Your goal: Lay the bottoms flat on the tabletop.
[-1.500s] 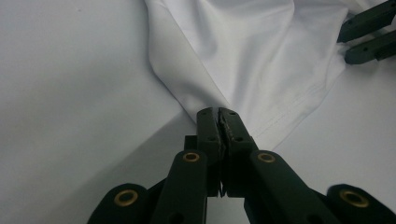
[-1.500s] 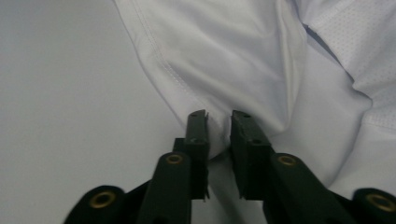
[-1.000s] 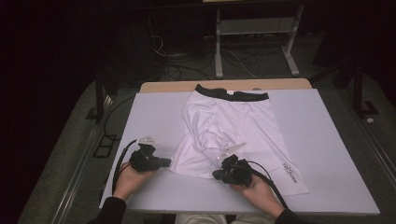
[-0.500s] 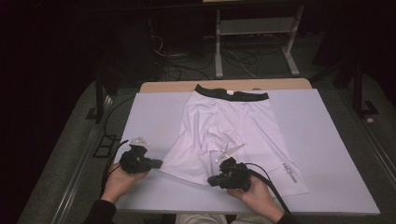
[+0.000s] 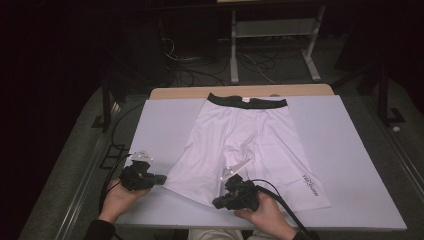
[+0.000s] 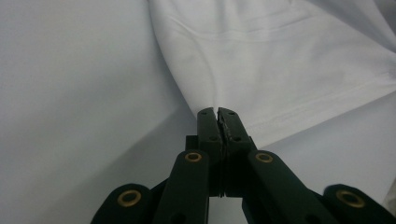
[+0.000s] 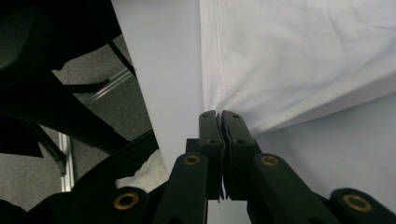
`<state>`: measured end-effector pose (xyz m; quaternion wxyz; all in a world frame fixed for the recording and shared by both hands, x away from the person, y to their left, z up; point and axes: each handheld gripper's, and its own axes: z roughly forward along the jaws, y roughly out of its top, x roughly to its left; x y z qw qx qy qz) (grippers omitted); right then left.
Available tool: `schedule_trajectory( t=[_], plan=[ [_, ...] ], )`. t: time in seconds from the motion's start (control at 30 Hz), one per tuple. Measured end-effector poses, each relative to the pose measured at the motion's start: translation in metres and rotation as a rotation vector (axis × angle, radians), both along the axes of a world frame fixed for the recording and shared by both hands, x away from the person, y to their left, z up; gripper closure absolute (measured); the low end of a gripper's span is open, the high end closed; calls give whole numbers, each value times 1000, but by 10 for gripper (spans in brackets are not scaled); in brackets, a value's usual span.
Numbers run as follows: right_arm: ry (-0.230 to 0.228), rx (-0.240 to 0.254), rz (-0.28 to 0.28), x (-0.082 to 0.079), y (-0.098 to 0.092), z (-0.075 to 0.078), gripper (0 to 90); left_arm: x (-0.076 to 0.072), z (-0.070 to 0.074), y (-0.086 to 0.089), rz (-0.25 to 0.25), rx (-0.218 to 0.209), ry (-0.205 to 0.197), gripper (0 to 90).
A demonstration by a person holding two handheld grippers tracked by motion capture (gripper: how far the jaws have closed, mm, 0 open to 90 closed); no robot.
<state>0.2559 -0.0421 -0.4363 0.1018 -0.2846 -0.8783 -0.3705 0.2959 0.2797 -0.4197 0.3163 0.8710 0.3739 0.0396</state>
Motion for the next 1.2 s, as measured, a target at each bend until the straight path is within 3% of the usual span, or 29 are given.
schedule_trajectory(
  t=[0.27,0.63,1.2],
  plan=[
    [27,9,21,1,15,-4,866,3,1,6,11,40,-17,886],
    [44,6,41,0,24,-6,866,-1,1,12,11,38,-14,886],
    [71,-4,80,-3,20,-7,866,-13,3,9,-65,40,19,884]
  ],
)
